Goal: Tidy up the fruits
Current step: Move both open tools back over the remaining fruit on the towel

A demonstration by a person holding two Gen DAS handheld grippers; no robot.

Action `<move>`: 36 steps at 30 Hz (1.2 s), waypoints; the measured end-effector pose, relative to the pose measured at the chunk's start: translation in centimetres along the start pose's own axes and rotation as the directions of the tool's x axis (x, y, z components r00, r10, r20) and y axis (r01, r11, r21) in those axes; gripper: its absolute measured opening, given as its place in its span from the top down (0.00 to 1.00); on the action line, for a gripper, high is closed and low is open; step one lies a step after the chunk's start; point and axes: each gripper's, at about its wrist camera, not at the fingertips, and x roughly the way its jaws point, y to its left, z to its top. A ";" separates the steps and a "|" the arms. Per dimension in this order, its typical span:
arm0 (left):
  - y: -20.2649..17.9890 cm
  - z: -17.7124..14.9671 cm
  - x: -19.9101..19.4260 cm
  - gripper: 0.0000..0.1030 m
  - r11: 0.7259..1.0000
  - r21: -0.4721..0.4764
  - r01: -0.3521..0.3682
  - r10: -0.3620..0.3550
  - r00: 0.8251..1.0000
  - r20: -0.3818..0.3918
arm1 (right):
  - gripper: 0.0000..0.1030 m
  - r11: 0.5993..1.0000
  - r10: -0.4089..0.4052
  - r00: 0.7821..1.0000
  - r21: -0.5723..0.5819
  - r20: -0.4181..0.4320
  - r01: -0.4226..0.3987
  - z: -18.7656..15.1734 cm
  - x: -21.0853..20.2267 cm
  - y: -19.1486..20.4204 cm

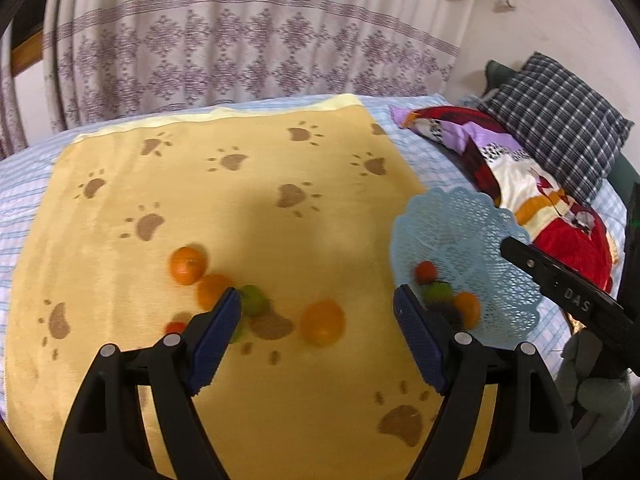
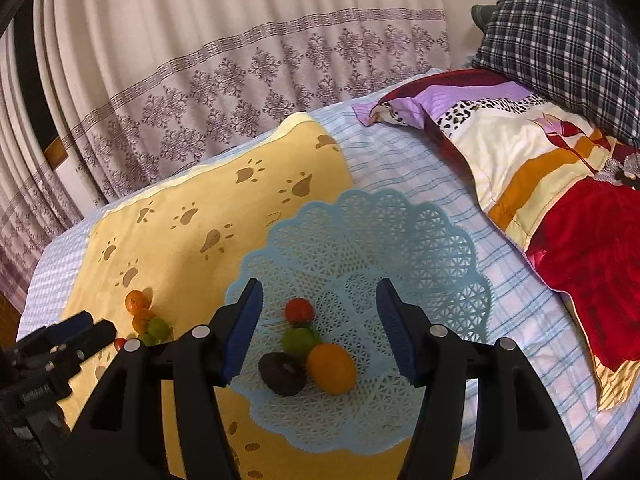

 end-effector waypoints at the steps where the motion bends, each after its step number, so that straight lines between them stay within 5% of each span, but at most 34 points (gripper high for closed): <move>1: 0.4 0.0 -0.2 0.24 1.000 -0.006 -0.008 0.008 1.000 0.001 | 0.41 1.000 0.005 1.000 -0.011 0.001 -0.005 -0.1 0.0 0.3; 11: 5.5 -0.9 -1.6 0.24 0.993 -0.075 -0.095 0.095 0.995 0.003 | 0.41 0.989 0.092 0.995 -0.114 -0.047 -0.097 -1.4 0.1 3.8; 21: 8.0 -2.2 -1.7 0.24 0.983 -0.069 -0.170 0.169 0.985 -0.019 | 0.41 0.951 0.188 0.967 -0.215 -0.171 -0.222 -4.0 1.0 9.1; 36: 9.5 -3.5 -0.4 0.24 0.970 -0.006 -0.242 0.242 0.969 -0.039 | 0.41 0.924 0.175 0.938 -0.279 -0.298 -0.261 -6.6 5.2 14.3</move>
